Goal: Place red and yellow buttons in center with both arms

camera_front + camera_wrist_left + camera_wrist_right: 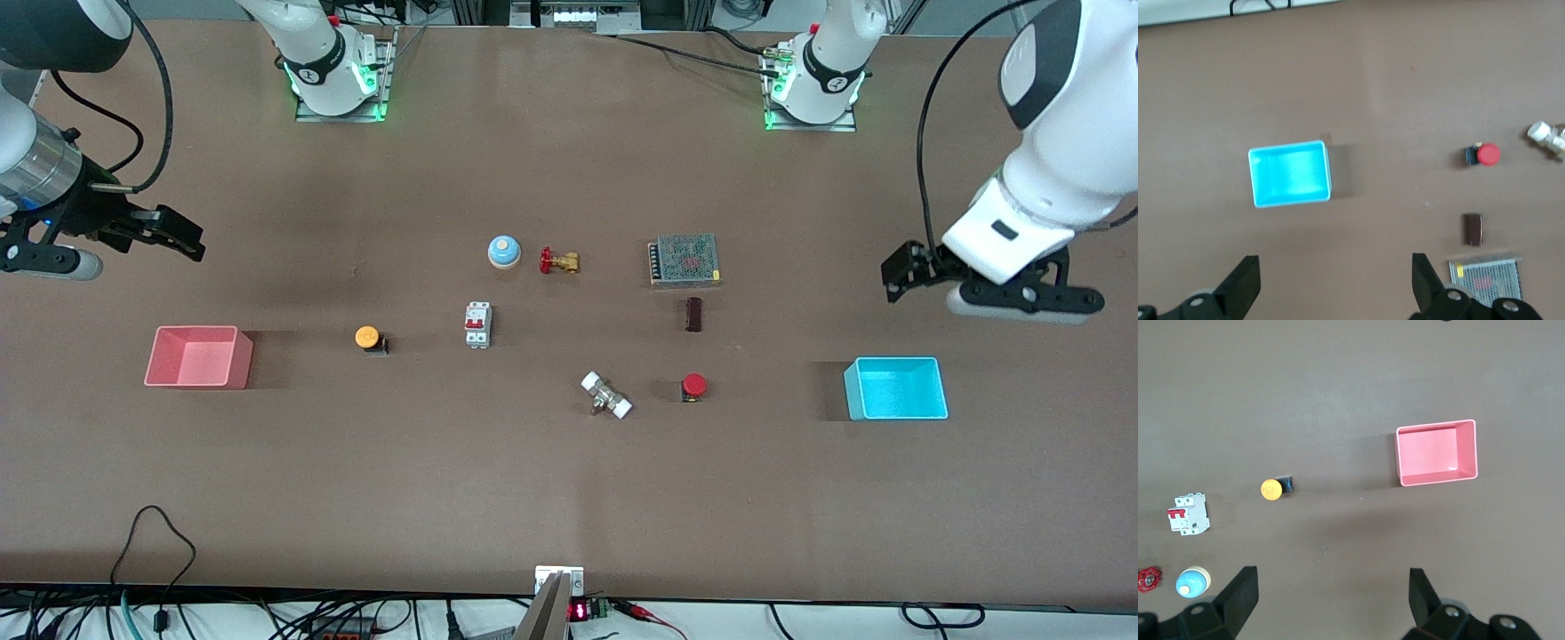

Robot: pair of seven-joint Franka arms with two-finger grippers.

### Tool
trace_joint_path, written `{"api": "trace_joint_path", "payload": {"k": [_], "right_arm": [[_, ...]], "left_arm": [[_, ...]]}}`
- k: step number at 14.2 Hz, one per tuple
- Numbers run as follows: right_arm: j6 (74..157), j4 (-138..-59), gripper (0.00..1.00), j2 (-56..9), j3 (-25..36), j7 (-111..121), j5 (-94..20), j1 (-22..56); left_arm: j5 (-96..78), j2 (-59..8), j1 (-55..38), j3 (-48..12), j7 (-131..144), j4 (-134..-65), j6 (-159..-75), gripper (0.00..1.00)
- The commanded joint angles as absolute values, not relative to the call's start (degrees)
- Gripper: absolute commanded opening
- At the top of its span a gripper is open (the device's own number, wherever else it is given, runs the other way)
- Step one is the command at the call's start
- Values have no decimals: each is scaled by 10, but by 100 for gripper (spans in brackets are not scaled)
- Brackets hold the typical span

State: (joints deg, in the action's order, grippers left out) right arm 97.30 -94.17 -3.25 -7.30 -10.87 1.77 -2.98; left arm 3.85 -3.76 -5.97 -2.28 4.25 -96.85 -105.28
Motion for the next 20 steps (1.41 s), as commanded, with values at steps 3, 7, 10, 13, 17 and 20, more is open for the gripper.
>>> {"api": "trace_joint_path", "payload": {"k": [3, 7, 10, 13, 17, 20], "right_arm": [[956, -939, 100, -30, -76, -105, 25, -29], [949, -939, 100, -30, -76, -105, 23, -29], [939, -939, 100, -28, -76, -105, 22, -30], [935, -939, 100, -28, -75, -105, 22, -32], [935, -939, 100, -28, -74, -105, 22, -33], [932, -939, 100, -27, -74, -105, 22, -33]], "left_arm": [[26, -20, -51, -23, 13, -990, -1038, 100], [30, -20, -50, -20, -25, -980, -1006, 100], [31, -20, -39, -19, -25, -980, -1003, 100], [33, -21, -36, -18, -26, -976, -1005, 100], [33, -20, -19, -23, -24, -975, -1003, 100], [33, -20, -19, -25, -23, -975, -1003, 100]]}}
